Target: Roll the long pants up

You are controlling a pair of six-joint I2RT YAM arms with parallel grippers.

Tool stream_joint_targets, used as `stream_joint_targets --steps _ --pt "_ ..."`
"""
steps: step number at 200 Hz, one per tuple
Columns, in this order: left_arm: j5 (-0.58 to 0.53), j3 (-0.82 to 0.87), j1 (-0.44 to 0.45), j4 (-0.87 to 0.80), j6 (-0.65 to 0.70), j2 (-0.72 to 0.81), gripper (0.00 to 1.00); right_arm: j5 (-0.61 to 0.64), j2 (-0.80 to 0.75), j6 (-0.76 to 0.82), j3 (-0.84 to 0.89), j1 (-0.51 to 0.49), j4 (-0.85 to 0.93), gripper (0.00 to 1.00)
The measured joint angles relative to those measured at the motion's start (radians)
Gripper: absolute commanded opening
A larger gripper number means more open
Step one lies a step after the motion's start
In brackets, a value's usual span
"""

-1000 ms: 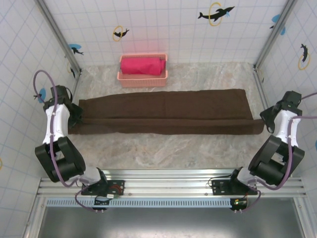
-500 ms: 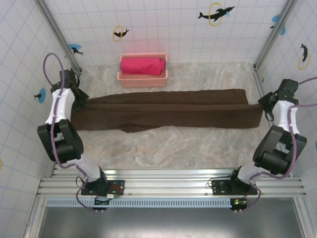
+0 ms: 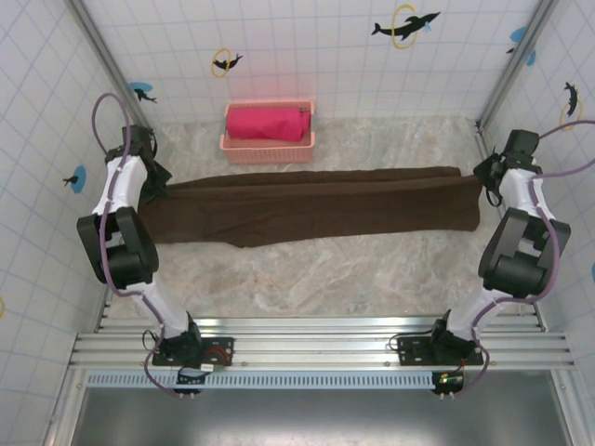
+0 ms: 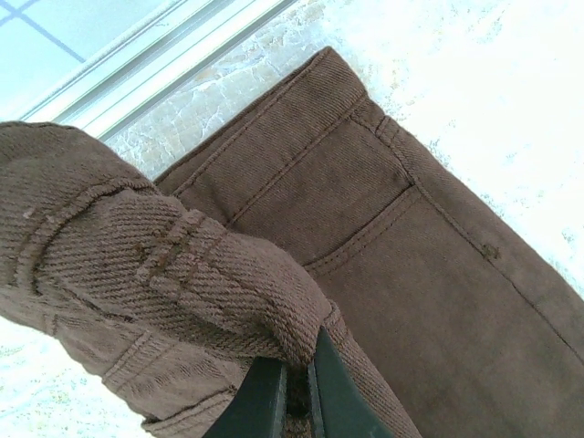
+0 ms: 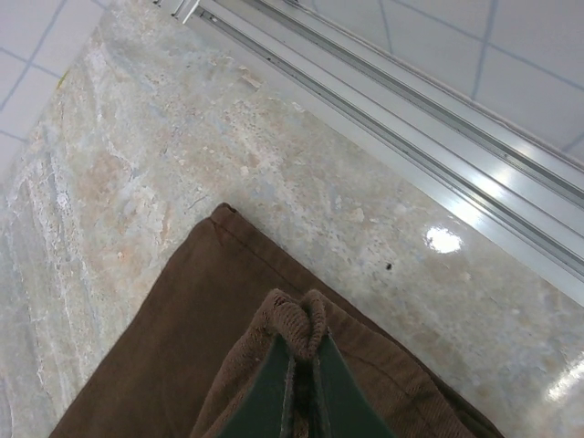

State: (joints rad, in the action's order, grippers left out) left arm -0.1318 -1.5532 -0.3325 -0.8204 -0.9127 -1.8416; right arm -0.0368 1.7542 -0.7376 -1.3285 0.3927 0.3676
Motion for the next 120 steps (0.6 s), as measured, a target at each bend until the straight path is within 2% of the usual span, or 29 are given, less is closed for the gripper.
stream_joint_targets --steps 120 --pt "-0.014 -0.079 0.015 0.022 -0.009 -0.071 0.00 0.021 0.122 -0.005 -0.106 -0.041 -0.037 0.00"
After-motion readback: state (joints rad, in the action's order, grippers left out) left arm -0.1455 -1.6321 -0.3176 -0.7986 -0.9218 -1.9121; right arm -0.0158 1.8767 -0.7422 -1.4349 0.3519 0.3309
